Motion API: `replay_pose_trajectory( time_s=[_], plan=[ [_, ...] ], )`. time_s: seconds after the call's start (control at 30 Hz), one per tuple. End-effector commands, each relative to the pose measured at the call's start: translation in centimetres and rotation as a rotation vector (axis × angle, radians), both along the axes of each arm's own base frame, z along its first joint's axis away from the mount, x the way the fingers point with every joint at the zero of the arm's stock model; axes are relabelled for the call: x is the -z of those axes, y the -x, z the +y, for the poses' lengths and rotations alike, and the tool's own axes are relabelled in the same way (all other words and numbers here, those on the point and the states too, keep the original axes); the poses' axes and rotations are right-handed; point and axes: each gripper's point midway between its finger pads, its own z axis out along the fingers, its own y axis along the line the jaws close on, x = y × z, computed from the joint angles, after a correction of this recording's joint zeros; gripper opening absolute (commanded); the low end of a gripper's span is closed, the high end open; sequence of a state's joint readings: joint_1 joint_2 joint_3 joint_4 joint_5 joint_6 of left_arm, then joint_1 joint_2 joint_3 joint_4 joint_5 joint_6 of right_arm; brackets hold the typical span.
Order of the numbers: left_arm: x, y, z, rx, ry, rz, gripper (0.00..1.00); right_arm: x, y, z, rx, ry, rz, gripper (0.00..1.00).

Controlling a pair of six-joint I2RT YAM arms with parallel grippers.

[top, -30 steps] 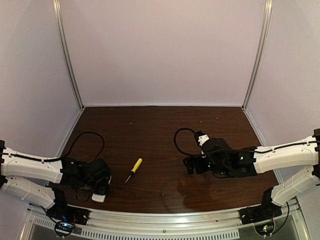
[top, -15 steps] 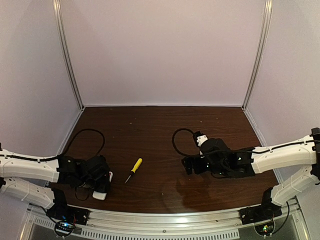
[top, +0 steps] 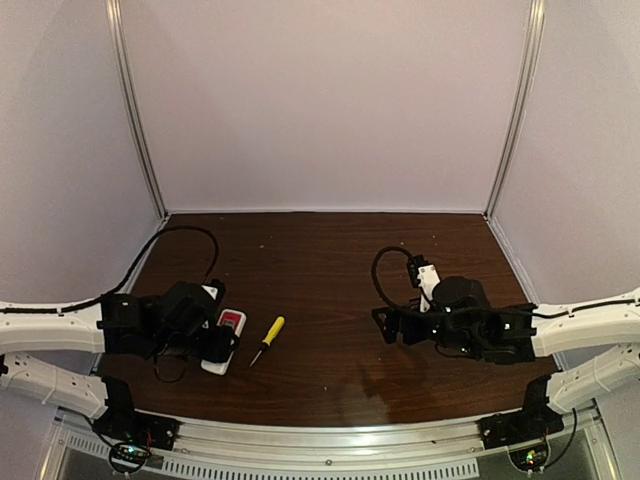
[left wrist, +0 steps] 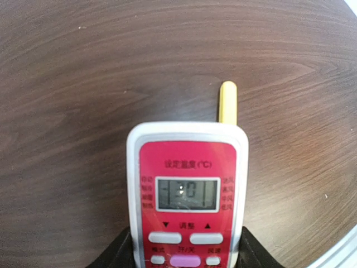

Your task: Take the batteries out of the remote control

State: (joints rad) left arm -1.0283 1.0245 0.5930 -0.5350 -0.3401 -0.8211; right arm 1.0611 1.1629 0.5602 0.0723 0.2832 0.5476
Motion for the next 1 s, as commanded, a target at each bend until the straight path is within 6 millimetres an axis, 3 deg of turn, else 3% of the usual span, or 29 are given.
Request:
replay_pose_trajectory(
  time_s=[0.0, 0.5, 0.77, 0.97],
  plan=[
    [-3.3, -2.1, -2.8, 0.054, 0.052, -0.108, 0.0, -1.0, 1.1, 0.8, -0.078, -0.067, -0.024, 1.0],
    [-8.5, -5.2, -9.8, 0.209, 0.155, -0.267, 0.0, -2.3, 3.1, 1.9, -0.212, -0.17, -0.047, 1.0],
    [-10.9, -4.5, -15.1, 0.413, 0.303, -0.308, 0.0, -4.3, 5.0, 2.8, -0.323, -0.298, -0.067, 0.99],
    [-15.1, -2.8, -18.3, 0.581, 0.485, -0.367, 0.0, -6.5, 6.4, 3.0, -0.403, -0.405, -0.109, 0.99]
  ],
)
